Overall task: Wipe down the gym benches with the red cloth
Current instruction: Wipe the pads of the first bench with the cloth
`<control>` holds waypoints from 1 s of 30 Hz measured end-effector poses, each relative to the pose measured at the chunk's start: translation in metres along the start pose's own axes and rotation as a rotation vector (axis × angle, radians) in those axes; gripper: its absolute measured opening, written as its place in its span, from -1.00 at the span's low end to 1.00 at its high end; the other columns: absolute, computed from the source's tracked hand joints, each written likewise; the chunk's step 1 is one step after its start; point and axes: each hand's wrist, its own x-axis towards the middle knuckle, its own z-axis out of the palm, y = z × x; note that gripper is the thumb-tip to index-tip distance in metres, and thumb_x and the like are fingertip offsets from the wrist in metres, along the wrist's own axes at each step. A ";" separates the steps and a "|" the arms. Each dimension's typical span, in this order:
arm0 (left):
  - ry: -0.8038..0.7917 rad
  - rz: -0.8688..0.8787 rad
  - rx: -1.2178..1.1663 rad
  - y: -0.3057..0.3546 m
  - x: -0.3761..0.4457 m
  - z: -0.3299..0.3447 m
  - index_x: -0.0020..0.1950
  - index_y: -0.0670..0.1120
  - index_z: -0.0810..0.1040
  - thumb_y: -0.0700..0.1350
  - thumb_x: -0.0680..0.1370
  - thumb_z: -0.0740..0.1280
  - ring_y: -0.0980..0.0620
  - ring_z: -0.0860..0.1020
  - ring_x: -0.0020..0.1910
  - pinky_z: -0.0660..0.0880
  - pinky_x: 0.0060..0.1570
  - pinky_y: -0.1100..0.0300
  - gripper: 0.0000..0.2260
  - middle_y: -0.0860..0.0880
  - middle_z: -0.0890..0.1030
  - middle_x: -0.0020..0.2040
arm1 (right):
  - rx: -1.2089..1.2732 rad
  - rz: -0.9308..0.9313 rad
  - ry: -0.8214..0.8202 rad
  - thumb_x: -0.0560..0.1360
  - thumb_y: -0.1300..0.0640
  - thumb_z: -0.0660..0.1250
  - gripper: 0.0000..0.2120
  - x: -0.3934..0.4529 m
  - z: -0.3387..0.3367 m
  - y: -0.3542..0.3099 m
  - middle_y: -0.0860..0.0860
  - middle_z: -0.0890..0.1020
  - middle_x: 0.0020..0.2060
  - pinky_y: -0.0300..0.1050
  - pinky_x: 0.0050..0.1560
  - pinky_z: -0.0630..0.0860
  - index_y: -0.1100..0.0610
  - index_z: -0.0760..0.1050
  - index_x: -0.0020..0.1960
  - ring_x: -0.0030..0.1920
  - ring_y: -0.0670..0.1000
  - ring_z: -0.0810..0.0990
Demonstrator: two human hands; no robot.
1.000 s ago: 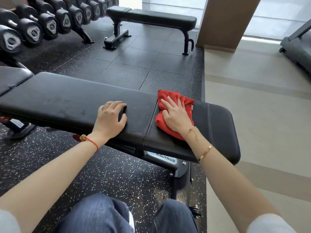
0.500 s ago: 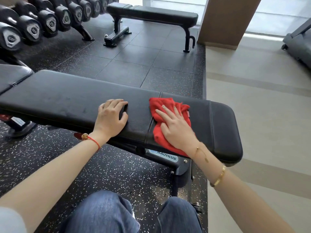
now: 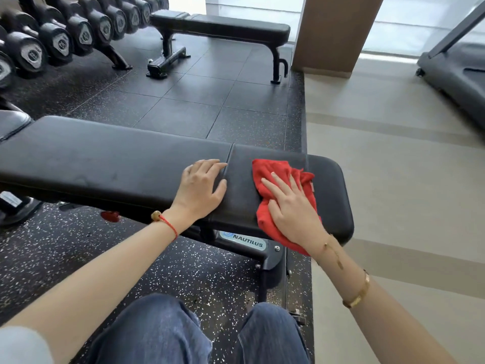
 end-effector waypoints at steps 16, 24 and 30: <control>0.028 0.027 0.036 0.012 -0.002 0.018 0.34 -0.03 0.48 -0.05 0.55 0.23 -0.03 0.38 0.38 0.22 0.43 -0.10 -0.65 0.01 0.49 0.35 | -0.012 0.236 -0.039 0.60 0.14 0.06 -0.51 0.017 -0.017 0.063 0.04 0.10 0.57 0.13 0.54 -0.22 0.03 0.19 0.53 0.57 0.23 -0.08; 0.016 0.016 0.042 0.014 -0.004 0.022 0.37 -0.05 0.46 -0.08 0.56 0.25 -0.06 0.36 0.41 0.19 0.46 -0.17 -0.63 -0.03 0.47 0.38 | 0.046 0.200 -0.004 0.60 0.17 0.09 -0.52 -0.022 -0.029 0.073 0.00 0.14 0.56 -0.01 0.55 -0.27 0.01 0.24 0.52 0.58 0.14 -0.09; 0.015 0.008 0.045 0.014 -0.003 0.023 0.36 -0.05 0.46 -0.07 0.56 0.24 -0.05 0.36 0.41 0.19 0.47 -0.17 -0.64 -0.03 0.47 0.38 | -0.001 0.291 -0.057 0.62 0.10 0.06 -0.53 0.046 -0.016 0.059 0.03 0.10 0.57 0.18 0.53 -0.19 -0.03 0.21 0.53 0.55 0.27 -0.07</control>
